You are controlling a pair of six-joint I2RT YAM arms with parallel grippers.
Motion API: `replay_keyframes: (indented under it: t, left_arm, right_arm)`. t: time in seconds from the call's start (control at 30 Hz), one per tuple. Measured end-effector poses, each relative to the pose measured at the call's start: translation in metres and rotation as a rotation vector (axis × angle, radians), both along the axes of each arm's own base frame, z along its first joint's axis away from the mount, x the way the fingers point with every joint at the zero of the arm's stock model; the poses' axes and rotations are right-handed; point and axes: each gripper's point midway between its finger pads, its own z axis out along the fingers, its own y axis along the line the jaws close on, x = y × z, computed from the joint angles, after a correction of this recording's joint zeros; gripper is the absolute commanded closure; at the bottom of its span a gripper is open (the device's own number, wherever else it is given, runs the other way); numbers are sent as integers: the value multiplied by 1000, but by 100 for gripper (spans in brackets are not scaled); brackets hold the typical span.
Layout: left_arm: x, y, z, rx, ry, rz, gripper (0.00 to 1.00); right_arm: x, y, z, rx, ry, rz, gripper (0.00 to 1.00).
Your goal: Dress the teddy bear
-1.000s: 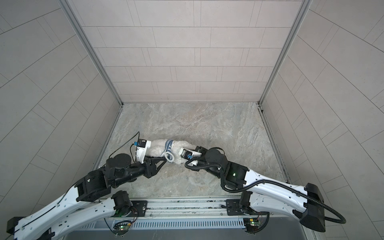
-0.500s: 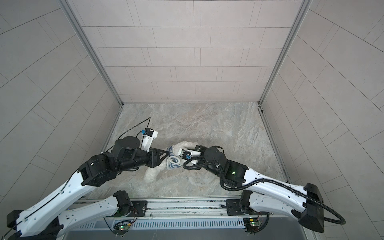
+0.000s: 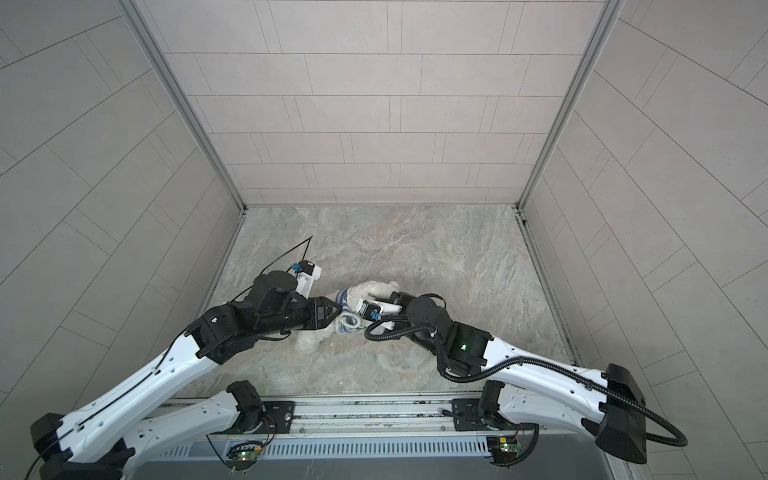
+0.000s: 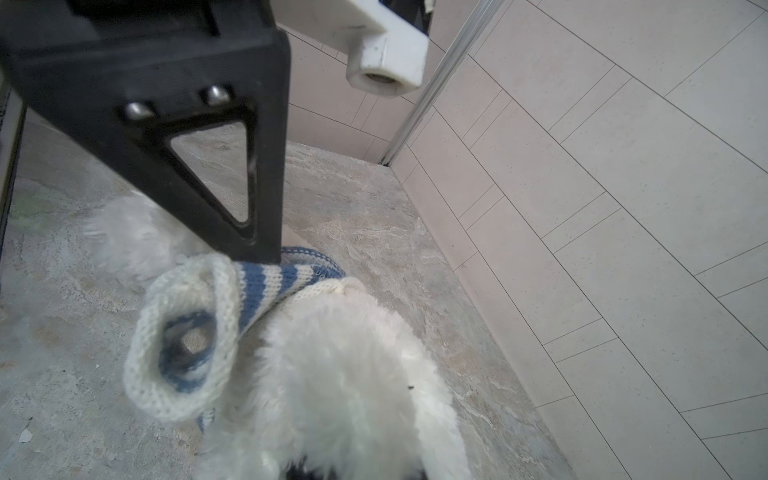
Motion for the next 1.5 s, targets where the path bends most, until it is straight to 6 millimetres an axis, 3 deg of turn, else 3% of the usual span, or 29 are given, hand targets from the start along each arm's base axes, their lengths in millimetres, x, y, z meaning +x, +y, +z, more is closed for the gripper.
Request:
replay_keyframes:
  t: [0.3, 0.63, 0.83, 1.13, 1.37, 1.5]
  left_arm:
    - [8, -10, -3, -87, 49, 6, 71]
    - [8, -12, -28, -79, 114, 29, 79]
    - [8, -12, -38, -82, 132, 40, 100]
    - [7, -1, -18, -51, 45, 38, 100]
    - [-8, 16, 12, -119, -74, 38, 100]
    - [-15, 23, 18, -132, -104, 37, 100]
  right_arm:
    - [0, 0, -8, 10, -8, -1, 100]
    - [0, -2, -16, 12, -14, -8, 100]
    - [-3, -6, -26, 0, -9, -10, 100]
    - [0, -12, -24, 9, -19, -70, 100]
    - [10, -23, -21, 41, -19, -168, 100]
    - [17, -31, -19, 65, -18, -245, 100]
